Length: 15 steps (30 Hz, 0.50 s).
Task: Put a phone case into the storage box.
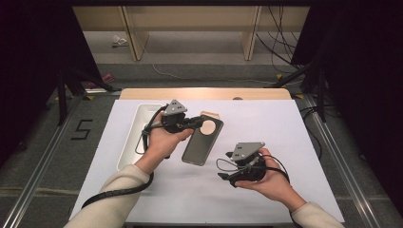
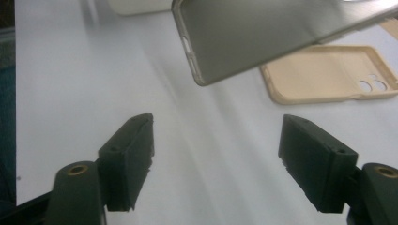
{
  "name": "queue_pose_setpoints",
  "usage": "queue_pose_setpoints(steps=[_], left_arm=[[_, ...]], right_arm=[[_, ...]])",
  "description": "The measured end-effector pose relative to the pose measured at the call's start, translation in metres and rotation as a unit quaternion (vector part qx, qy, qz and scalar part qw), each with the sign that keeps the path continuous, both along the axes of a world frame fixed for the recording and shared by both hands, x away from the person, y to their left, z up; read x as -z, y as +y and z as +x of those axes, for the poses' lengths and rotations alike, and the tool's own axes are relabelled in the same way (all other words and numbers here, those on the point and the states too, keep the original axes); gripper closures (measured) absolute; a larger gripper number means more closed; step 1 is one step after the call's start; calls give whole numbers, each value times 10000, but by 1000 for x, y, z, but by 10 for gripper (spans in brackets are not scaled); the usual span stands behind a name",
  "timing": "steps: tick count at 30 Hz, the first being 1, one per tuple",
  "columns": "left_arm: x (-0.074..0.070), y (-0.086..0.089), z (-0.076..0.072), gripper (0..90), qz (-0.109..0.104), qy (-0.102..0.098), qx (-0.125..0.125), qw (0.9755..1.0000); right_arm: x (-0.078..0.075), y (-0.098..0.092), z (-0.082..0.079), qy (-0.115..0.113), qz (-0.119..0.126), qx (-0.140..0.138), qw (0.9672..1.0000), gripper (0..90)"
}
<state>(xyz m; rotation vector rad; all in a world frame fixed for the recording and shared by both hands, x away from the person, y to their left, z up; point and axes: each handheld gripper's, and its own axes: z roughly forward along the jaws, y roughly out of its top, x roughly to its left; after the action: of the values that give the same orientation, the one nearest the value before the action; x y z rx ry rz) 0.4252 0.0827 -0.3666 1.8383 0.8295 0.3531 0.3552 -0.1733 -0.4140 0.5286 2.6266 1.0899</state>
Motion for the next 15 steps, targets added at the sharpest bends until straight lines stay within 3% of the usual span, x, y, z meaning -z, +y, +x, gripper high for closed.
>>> queue_pose_setpoints(steps=[5,8,15], left_arm=[[-3,10,-2,816,-110,-96,-87,9999],[-9,18,-2,816,-184,-207,-142,9995],[-18,27,-3,816,-273,-401,-204,9986]], right_arm=[[-3,-11,3,-53,334,243,9991,233],[-7,-20,6,-62,649,462,9968,217],[-7,-31,6,-88,786,654,9947,212]])
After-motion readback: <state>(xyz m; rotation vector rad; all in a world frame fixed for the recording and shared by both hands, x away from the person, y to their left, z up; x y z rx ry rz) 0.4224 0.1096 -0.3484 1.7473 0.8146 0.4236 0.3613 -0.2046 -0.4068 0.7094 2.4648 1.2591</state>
